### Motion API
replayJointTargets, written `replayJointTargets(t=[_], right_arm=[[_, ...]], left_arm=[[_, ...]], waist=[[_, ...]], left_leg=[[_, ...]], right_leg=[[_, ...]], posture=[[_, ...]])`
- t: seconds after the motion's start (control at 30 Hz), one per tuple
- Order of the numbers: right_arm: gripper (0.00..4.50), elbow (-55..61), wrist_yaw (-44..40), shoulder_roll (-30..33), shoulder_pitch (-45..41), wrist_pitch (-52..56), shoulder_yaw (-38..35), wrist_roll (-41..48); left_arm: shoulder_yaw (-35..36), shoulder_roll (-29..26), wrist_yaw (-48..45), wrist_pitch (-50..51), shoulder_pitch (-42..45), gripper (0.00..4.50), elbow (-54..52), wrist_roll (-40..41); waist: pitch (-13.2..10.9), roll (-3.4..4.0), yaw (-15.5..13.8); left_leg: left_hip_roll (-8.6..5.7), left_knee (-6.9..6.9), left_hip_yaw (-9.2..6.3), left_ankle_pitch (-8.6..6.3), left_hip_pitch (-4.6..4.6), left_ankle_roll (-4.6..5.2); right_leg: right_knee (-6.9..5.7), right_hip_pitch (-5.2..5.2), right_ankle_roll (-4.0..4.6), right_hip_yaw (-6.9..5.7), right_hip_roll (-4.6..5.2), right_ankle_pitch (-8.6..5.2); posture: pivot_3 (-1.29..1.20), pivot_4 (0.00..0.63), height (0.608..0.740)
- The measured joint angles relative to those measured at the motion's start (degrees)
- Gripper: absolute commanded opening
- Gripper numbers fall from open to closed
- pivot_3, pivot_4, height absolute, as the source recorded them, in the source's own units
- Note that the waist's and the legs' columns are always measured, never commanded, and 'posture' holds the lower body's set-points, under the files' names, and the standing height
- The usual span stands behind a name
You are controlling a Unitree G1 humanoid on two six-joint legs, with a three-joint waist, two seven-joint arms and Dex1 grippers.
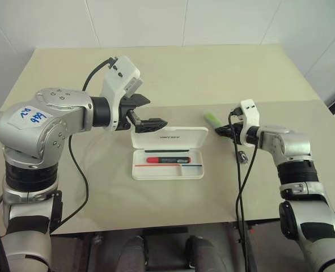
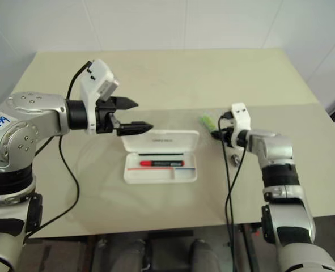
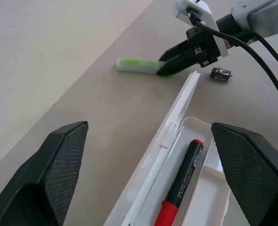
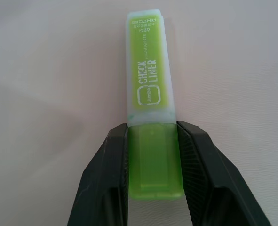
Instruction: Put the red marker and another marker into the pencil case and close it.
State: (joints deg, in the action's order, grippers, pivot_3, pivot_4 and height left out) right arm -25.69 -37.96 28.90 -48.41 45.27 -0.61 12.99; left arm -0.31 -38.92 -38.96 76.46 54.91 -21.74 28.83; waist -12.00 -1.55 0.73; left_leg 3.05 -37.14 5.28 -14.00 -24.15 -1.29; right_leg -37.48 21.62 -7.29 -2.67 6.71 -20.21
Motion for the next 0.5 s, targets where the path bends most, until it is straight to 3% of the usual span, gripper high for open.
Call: replayJointTargets(t=[0.27, 0.5], right_arm=[[1.09, 8.7, -7.3, 2.7, 1.8, -0.4, 4.0, 0.5], [1.09, 11.2, -11.2, 7.1, -2.2, -5.2, -2.6, 4.4]], left_arm=[[0.0, -0.8, -0.2, -2.0, 0.0, 4.5, 1.7, 0.2], [0.1, -5.7, -2.5, -7.1, -0.6, 4.5, 2.1, 0.2]], waist=[[0.0, 0.02, 0.2], [0.0, 0.05, 0.0]], left_leg=[[-0.01, 0.02, 0.02, -0.01, -0.03, -0.01], [0.0, 0.04, 0.03, -0.01, -0.05, -0.01]], right_leg=[[0.02, 0.05, 0.0, 0.01, 0.0, 0.0], [0.04, 0.07, 0.0, 0.01, 0.01, 0.0]], posture=[[0.0, 0.15, 0.74], [0.0, 0.15, 0.74]])
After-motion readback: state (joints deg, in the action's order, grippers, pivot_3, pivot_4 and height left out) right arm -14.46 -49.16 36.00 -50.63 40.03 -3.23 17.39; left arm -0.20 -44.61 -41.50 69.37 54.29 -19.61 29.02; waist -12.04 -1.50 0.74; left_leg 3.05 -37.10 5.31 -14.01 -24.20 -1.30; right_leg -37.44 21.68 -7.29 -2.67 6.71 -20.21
